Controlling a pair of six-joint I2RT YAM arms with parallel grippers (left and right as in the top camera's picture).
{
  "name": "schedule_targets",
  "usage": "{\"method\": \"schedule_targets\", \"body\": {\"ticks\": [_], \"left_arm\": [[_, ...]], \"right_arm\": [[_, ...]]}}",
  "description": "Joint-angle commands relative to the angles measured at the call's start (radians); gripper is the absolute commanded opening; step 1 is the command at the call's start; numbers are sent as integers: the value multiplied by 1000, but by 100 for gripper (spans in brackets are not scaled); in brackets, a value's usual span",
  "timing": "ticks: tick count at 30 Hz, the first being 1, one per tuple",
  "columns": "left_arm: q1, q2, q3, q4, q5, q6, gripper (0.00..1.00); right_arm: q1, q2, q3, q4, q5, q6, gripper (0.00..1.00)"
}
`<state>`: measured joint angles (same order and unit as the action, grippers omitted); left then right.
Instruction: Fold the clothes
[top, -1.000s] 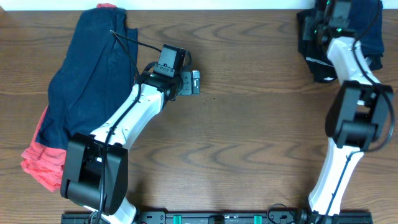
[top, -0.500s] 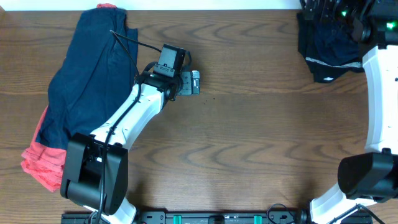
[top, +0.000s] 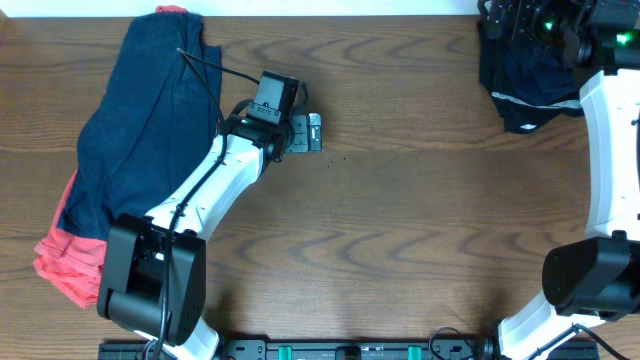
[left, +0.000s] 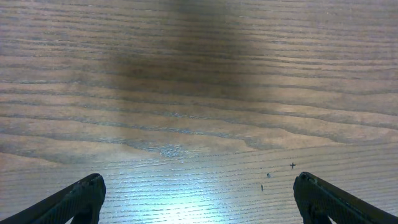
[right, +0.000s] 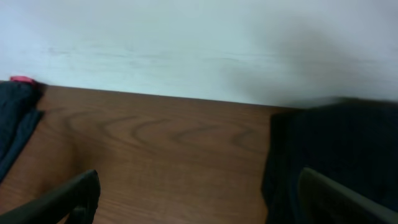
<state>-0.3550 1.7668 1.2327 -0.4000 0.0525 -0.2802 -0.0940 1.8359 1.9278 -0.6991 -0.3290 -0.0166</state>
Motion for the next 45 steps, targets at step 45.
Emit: {"method": "schedule_targets", "body": {"ticks": [45], "left_arm": [[5, -22, 15, -3, -1, 2, 98]], "right_arm": [[232, -986, -1450, 834, 191, 64, 99]]}}
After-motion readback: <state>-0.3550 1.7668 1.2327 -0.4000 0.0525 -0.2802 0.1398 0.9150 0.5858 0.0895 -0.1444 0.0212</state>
